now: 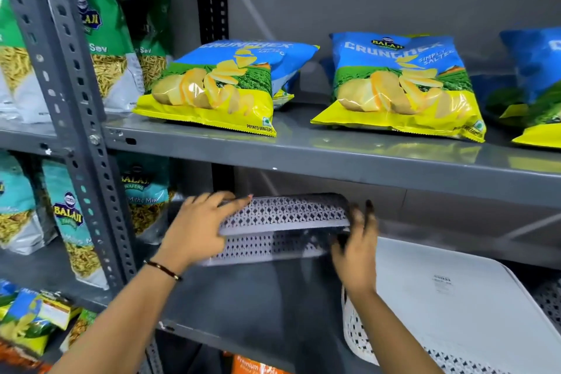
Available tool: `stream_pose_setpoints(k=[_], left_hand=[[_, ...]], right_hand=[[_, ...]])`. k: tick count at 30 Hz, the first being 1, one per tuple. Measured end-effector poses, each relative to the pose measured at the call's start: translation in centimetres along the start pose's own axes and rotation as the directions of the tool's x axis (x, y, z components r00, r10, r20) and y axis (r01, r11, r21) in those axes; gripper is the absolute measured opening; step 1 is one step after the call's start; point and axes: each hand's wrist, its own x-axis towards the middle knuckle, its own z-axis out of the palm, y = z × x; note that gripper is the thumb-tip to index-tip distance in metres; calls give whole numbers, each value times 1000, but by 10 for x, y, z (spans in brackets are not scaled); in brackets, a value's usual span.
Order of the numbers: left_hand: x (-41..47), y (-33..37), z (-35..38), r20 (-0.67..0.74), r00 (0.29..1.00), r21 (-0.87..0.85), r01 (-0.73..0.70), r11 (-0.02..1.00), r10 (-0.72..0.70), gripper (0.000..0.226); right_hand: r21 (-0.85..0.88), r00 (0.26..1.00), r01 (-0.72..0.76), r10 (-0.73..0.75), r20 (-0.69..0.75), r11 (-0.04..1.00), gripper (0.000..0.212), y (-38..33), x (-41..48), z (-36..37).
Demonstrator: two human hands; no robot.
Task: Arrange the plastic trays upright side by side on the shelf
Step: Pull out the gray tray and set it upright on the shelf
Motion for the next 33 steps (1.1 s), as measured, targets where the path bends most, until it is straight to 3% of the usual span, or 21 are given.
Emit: stream_pose_setpoints(k=[3, 7, 9, 12, 15, 18, 20, 22, 25, 29, 33], left_hand=[[13, -13, -35, 21, 1000, -237, -1, 971, 6, 82], [30, -14, -42, 80, 996, -230, 67, 971, -50, 69], [31, -14, -25, -55, 992, -206, 104, 973, -118, 62], [17, -22, 18, -237, 917, -216, 271, 938, -320, 44], [-14, -22, 59, -77, 824, -456, 472, 755, -561, 70], [-37, -19, 91, 221, 705, -626, 632, 457, -674, 56], [-40, -18, 99, 323, 653, -667, 671, 324, -685, 47], [-39, -25, 105, 366, 641, -653, 694, 304, -675, 44], [-31, -39, 112, 411, 660, -637, 701, 319, -629, 49], [-24, -32, 101, 445, 670, -709, 669, 223, -594, 45], [-25, -35, 109, 413, 670, -685, 675, 274, -617, 57]], right_hand=[[202, 982, -186, 190, 1, 961, 69, 2, 11, -24], [-16, 972, -218, 219, 88, 976, 37, 10, 11, -26], [-47, 965, -253, 256, 64, 966, 28, 8, 11, -22], [-112, 949, -296, 305, 74, 949, 30, 8, 13, -18], [-164, 919, -354, 375, 124, 921, 31, 13, 14, -14], [-222, 841, -443, 488, 232, 869, 26, 17, 13, -13], [-279, 778, -481, 552, 301, 831, 31, 17, 11, -13], [-297, 728, -518, 596, 340, 802, 35, 16, 8, -14], [-275, 678, -570, 633, 374, 774, 24, 12, 3, -15], [-269, 680, -562, 622, 387, 782, 23, 6, -7, -11], [-270, 707, -523, 588, 393, 809, 20, 4, -21, -9]])
